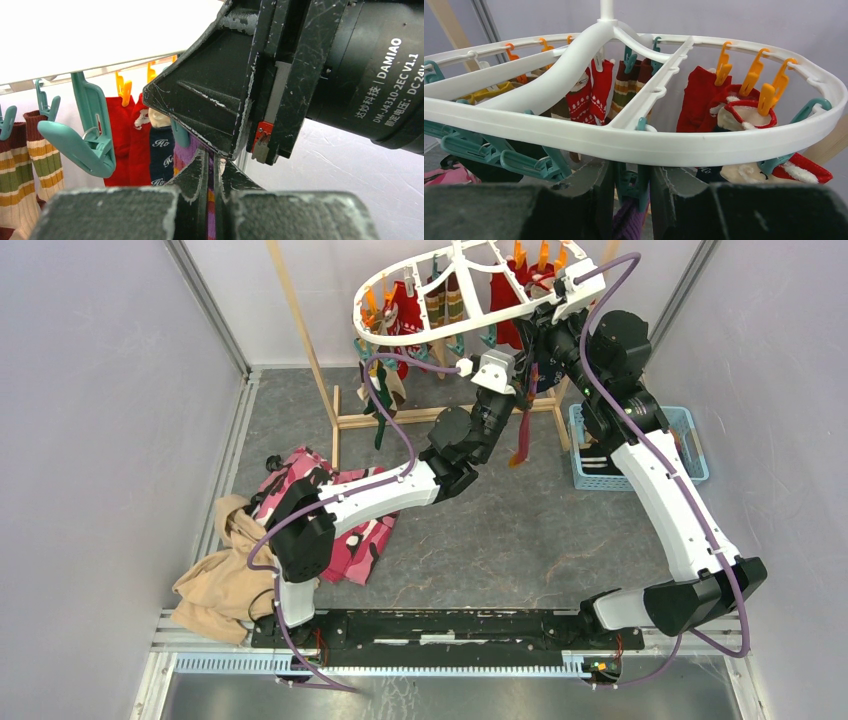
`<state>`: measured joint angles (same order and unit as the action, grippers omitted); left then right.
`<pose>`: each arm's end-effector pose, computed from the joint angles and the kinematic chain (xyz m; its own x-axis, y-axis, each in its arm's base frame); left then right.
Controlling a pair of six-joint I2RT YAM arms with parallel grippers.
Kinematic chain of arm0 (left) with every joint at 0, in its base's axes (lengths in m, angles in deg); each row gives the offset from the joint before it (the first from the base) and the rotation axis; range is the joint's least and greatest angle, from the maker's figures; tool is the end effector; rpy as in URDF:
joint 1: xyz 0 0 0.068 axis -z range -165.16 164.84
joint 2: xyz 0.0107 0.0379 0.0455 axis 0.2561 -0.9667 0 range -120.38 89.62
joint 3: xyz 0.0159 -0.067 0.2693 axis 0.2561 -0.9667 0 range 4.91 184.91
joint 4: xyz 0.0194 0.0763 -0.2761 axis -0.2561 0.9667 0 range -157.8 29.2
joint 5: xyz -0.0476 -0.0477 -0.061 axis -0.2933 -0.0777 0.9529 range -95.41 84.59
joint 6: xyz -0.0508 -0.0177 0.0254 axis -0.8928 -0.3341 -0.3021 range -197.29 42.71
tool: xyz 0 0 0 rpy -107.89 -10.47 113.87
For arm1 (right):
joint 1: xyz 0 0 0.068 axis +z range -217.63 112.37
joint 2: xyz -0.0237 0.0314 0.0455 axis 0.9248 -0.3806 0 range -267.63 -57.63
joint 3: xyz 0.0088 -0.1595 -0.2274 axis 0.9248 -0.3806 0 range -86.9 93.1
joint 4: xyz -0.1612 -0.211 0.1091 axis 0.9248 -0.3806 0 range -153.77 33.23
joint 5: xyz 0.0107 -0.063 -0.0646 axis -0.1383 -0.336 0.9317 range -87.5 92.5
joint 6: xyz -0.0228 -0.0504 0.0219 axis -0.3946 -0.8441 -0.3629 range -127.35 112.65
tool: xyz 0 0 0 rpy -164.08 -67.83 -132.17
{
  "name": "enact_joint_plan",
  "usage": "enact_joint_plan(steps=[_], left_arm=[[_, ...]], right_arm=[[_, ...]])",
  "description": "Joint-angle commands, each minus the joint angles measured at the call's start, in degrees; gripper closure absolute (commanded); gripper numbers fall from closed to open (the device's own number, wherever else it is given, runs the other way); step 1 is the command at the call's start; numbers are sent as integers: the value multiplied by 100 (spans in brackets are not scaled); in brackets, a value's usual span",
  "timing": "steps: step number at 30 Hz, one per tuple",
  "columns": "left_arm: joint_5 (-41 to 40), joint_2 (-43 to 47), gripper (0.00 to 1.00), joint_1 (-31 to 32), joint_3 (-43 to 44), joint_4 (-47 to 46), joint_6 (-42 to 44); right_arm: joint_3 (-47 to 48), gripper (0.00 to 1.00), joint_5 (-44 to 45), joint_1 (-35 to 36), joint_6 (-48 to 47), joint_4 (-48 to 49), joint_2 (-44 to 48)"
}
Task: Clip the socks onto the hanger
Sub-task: Clamp the sock onto the hanger.
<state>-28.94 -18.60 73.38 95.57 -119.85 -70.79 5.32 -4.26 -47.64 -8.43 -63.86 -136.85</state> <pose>0.2631 -0.3968 0.4089 0.3627 -0.3939 -0.8446 0.5730 0.8090 -0.1312 0.3159 0.1203 0.5097 0.1052 0.0184 -0.9943 -0.4476 0.8937 -0.0308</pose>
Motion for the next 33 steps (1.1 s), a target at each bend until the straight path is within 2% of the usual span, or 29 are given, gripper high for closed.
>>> enact_joint_plan(steps=[1, 2, 6, 13, 17, 19, 23, 26, 30, 33], left_arm=[[65, 83, 98, 33, 55, -497, 209], [66, 79, 98, 31, 65, -495, 203], [50, 58, 98, 31, 103, -435, 202], [41, 35, 98, 34, 119, -402, 116], [48, 8, 98, 29, 178, -359, 62], [27, 16, 90, 32, 185, -351, 18], [22, 119, 66, 34, 32, -407, -128], [146, 320, 54, 31, -269, -439, -254], [374, 767, 39, 30, -982, -498, -425], [715, 1298, 22, 26, -1868, -496, -595]], right_arm=[[-42, 87, 70, 30, 91, 57, 100], [-37, 86, 62, 32, 97, 64, 99], [-46, 68, 20, 31, 99, 65, 117], [-20, 43, -7, 30, 99, 33, 175], [-3, 34, -18, 27, 99, 1, 221], [-3, 31, -18, 31, 99, -10, 250], [-12, 25, 13, 16, 39, -85, 365], [-38, 19, -119, -38, -14, -182, 471], [-148, 13, -453, -186, -87, -284, 645], [-312, 12, -900, -433, -142, -363, 802]])
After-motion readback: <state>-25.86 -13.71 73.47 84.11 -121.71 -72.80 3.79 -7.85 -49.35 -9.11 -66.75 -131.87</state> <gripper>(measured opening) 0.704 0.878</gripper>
